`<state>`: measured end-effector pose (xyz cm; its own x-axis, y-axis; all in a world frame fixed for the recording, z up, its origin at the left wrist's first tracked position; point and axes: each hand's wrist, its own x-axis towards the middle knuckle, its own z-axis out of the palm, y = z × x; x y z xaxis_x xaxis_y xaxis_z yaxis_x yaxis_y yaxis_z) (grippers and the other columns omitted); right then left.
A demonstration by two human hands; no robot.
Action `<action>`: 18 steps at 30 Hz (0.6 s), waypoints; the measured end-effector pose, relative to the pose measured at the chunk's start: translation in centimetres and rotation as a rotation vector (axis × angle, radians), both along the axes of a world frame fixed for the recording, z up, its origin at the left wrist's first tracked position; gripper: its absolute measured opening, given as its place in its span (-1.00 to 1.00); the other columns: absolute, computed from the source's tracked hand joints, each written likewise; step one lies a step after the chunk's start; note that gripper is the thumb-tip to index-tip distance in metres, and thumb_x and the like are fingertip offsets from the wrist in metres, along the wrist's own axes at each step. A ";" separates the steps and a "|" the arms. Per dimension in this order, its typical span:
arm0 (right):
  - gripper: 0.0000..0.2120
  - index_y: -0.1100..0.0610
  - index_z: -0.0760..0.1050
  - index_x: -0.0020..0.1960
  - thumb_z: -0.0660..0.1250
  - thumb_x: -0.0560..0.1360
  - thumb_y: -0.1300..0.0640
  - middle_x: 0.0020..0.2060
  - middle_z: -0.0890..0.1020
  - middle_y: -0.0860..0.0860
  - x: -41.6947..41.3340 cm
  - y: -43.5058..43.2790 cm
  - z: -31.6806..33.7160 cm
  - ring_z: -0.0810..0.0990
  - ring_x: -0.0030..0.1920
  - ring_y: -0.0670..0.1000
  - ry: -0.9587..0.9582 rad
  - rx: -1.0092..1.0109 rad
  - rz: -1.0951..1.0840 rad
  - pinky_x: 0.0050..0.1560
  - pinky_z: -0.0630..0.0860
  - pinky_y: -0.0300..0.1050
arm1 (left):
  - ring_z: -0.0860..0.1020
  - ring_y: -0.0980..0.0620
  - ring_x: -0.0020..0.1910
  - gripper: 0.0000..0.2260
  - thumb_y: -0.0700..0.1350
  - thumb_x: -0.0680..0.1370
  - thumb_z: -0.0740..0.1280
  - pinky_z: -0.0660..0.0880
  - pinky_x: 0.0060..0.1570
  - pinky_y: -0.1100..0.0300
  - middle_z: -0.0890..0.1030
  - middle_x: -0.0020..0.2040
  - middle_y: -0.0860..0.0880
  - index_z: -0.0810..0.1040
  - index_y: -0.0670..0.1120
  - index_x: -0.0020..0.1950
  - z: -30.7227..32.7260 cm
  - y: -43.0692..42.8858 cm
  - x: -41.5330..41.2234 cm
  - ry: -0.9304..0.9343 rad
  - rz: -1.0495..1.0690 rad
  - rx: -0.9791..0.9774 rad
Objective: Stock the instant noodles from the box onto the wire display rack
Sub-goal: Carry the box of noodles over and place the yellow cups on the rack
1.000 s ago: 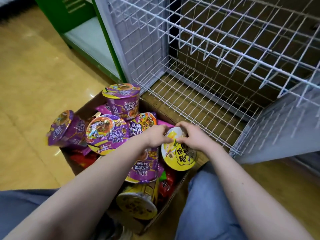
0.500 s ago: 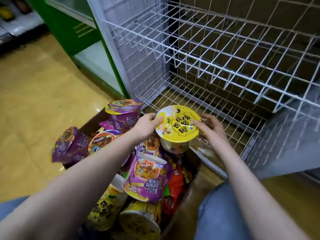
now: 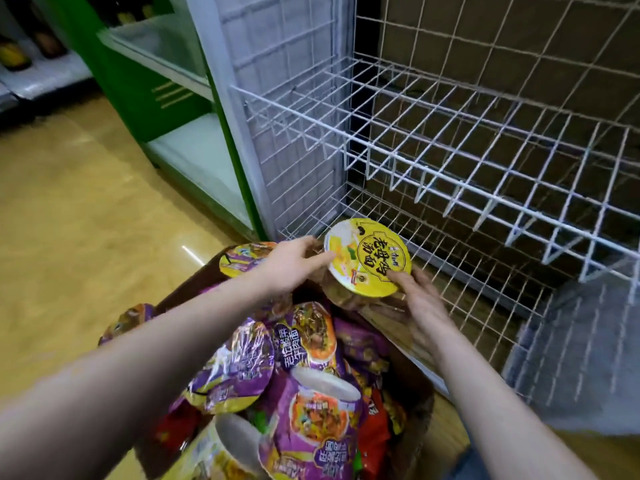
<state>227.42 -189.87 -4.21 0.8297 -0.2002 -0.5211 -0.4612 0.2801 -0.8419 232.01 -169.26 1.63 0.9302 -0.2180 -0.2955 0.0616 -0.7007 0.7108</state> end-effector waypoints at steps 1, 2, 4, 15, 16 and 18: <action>-0.25 -0.02 0.23 0.46 0.48 0.34 0.03 0.30 0.37 -0.10 0.4 0.3 -0.1 0.39 0.31 0.08 -0.016 -0.038 -0.011 0.35 0.33 0.22 | 0.57 -0.06 0.08 -0.59 0.14 0.49 0.34 0.49 0.13 0.11 0.62 0.11 -0.09 0.53 -0.12 0.18 0.3 0.8 1.0 -0.051 -0.023 0.068; -0.23 -0.03 0.23 0.46 0.48 0.33 -0.02 0.35 0.37 -0.05 0.8 0.6 -0.1 0.38 0.33 0.09 -0.031 -0.056 -0.023 0.36 0.32 0.19 | 0.57 -0.03 0.05 -0.66 0.10 0.50 0.35 0.47 0.08 0.17 0.63 0.08 -0.06 0.55 -0.11 0.14 0.5 1.5 1.9 -0.093 -0.038 0.120; -0.12 -0.07 0.27 0.42 0.54 0.18 -0.18 0.39 0.39 0.04 1.6 0.9 -0.3 0.44 0.30 0.13 -0.034 -0.051 -0.033 0.27 0.43 0.22 | 0.57 -0.03 0.05 -0.70 0.05 0.51 0.36 0.42 0.00 0.21 0.62 0.06 -0.07 0.55 -0.12 0.12 0.5 2.1 3.3 -0.151 -0.090 0.209; -0.45 0.09 0.27 0.40 0.38 0.46 0.15 0.13 0.59 0.07 8.2 2.7 -3.5 0.60 0.08 0.16 -0.095 0.064 -0.194 0.06 0.58 0.14 | 0.51 -0.25 0.17 -0.50 -0.07 0.56 0.32 0.59 -0.41 0.07 0.43 0.32 -0.12 0.23 -0.10 0.44 -4.0 -2.5 10.2 0.377 0.224 -0.466; -0.45 0.09 0.27 0.39 0.38 0.46 0.15 0.15 0.58 0.10 8.8 2.9 -3.8 0.60 0.07 0.16 -0.101 0.062 -0.192 0.04 0.59 0.12 | 0.50 -0.29 0.20 -0.55 -0.13 0.59 0.28 0.59 -0.38 0.14 0.42 0.34 -0.19 0.24 -0.14 0.44 -4.5 -2.6 11.0 0.342 0.247 -0.469; -0.47 0.12 0.28 0.37 0.39 0.46 0.17 0.09 0.60 0.13 9.9 3.4 -4.3 0.63 0.00 0.15 -0.110 0.079 -0.196 0.02 0.59 0.11 | 0.50 -0.27 0.20 -0.63 -0.22 0.59 0.24 0.51 0.06 0.35 0.45 0.30 -0.25 0.30 -0.22 0.39 -5.5 -2.2 12.4 0.263 0.275 -0.449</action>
<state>237.37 -186.46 -8.55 0.8316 -0.3251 -0.4502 -0.2981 0.4227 -0.8558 244.37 -171.42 -3.84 0.8781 -0.1362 -0.4587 0.4132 -0.2675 0.8705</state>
